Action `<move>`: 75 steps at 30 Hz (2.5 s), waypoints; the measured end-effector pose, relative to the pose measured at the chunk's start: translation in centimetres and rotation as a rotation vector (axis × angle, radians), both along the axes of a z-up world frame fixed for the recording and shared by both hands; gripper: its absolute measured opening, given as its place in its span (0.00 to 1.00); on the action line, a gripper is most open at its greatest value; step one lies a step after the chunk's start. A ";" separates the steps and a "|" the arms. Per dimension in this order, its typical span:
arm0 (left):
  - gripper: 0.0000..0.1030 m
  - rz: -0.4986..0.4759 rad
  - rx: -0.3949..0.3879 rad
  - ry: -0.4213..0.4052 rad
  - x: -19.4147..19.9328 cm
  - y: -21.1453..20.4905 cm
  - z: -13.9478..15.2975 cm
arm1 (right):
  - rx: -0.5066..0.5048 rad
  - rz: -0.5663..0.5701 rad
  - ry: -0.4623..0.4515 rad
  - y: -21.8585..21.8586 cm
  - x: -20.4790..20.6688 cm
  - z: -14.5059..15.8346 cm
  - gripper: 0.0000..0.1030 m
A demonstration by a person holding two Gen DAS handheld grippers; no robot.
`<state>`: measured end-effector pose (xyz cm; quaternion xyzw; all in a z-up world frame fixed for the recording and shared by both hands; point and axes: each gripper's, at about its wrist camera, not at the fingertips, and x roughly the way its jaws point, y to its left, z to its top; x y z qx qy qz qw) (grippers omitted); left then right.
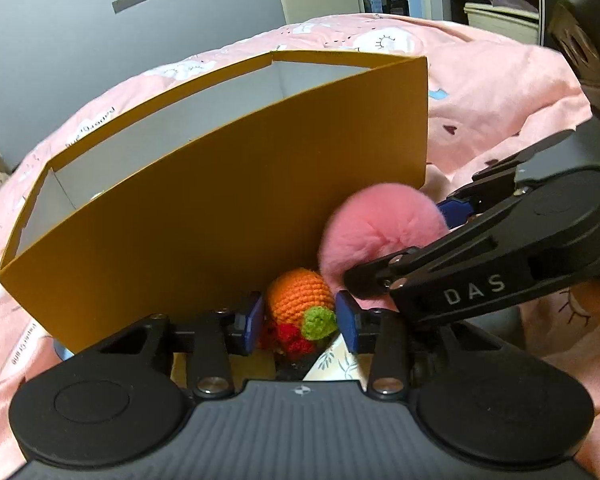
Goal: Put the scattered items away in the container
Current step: 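Grasp the pink pom-pom with the right tool while the left tool grasps the crocheted carrot, then lift the pom-pom and carrot over the box with both tools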
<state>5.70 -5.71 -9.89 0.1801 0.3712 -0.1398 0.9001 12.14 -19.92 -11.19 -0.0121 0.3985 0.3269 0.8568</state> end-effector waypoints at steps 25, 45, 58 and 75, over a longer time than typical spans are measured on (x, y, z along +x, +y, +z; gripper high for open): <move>0.45 -0.008 0.079 -0.083 -0.8 -1.3 -1.0 | -0.012 -0.059 -0.055 -1.3 -1.2 1.1 0.48; 0.45 -0.034 -0.230 -0.239 0.2 1.7 11.6 | 0.075 0.030 -0.304 -3.6 0.4 13.7 0.47; 0.45 0.039 -0.321 -0.096 8.7 3.1 10.1 | -0.049 0.063 -0.255 0.5 8.1 12.5 0.47; 0.45 0.034 -0.302 0.116 11.1 2.7 5.0 | -0.242 0.137 -0.006 2.1 11.7 7.7 0.47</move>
